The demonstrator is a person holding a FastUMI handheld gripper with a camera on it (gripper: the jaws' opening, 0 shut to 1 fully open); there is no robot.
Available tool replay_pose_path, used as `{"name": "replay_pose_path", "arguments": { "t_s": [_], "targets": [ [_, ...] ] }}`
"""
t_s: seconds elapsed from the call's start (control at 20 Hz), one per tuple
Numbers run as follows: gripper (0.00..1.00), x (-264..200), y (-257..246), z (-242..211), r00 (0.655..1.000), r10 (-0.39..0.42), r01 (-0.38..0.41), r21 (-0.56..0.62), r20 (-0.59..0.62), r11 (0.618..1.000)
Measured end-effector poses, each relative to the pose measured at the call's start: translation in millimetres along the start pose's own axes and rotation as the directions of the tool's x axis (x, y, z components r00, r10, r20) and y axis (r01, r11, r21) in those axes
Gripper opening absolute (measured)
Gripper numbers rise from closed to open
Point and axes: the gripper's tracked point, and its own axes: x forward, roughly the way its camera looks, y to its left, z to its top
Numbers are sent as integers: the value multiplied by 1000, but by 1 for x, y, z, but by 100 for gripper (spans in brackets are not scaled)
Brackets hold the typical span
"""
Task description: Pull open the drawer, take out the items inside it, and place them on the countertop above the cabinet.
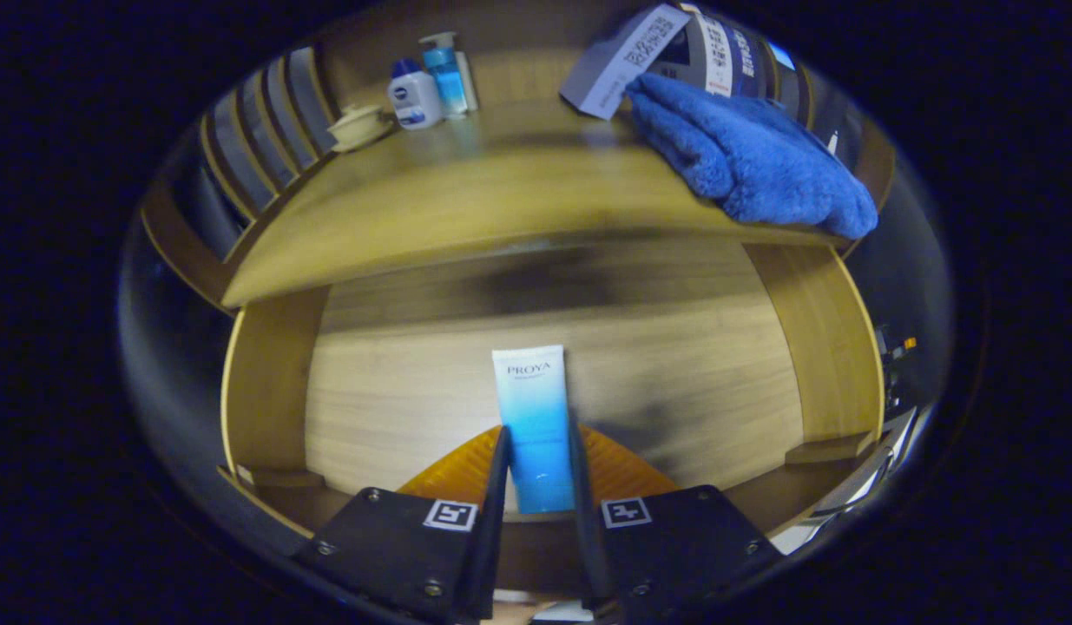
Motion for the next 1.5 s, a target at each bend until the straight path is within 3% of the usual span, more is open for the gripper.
{"name": "replay_pose_path", "arguments": {
  "t_s": [0.05,0.1,0.5,0.65,0.85,1.1,1.25,1.35,1.5],
  "targets": [
    [38,-5,3,3,1000,22,-22,-9,13,1000],
    [30,-12,9,0,998,48,-48,-8,30,999],
    [30,-81,16,33,967,118,-121,-2,227,993],
    [30,-109,13,66,934,112,-124,15,339,992],
    [30,-132,15,125,863,72,-93,16,501,996],
    [30,-105,26,166,819,48,-65,9,572,998],
    [30,-71,25,194,794,14,-5,-16,608,1000],
    [30,-47,33,198,791,30,-10,-36,611,999],
    [30,-14,29,199,794,-8,21,-14,608,1000]
  ]
}}
